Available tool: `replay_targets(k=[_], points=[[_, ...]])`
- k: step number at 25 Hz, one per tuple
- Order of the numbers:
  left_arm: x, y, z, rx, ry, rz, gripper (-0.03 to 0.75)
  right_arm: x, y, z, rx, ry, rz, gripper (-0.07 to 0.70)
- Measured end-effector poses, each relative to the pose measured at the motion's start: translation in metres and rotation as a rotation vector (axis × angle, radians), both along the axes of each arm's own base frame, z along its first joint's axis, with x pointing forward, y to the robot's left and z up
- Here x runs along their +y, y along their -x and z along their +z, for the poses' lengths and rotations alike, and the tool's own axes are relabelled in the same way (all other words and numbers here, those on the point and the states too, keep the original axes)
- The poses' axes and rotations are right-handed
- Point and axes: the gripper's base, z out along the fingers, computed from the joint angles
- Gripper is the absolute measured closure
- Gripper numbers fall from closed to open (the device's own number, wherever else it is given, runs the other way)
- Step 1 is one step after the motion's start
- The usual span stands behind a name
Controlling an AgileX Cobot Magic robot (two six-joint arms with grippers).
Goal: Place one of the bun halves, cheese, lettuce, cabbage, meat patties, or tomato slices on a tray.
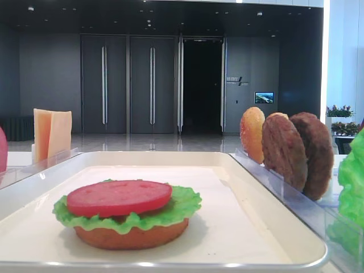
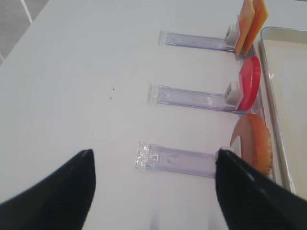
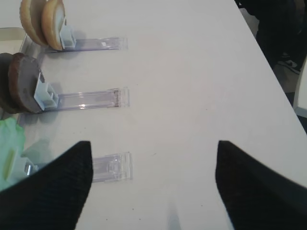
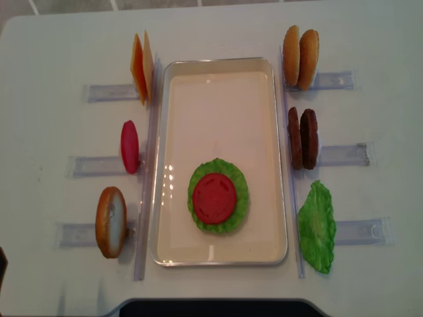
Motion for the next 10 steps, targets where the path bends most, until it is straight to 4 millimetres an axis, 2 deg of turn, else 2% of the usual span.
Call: replay_targets(k=[10], points=[[0.0000, 0.0000, 0.0000, 0.000, 0.000, 0.000, 0.125, 0.0000, 0.0000, 0.0000, 0.000, 0.000, 0.000, 0.097]])
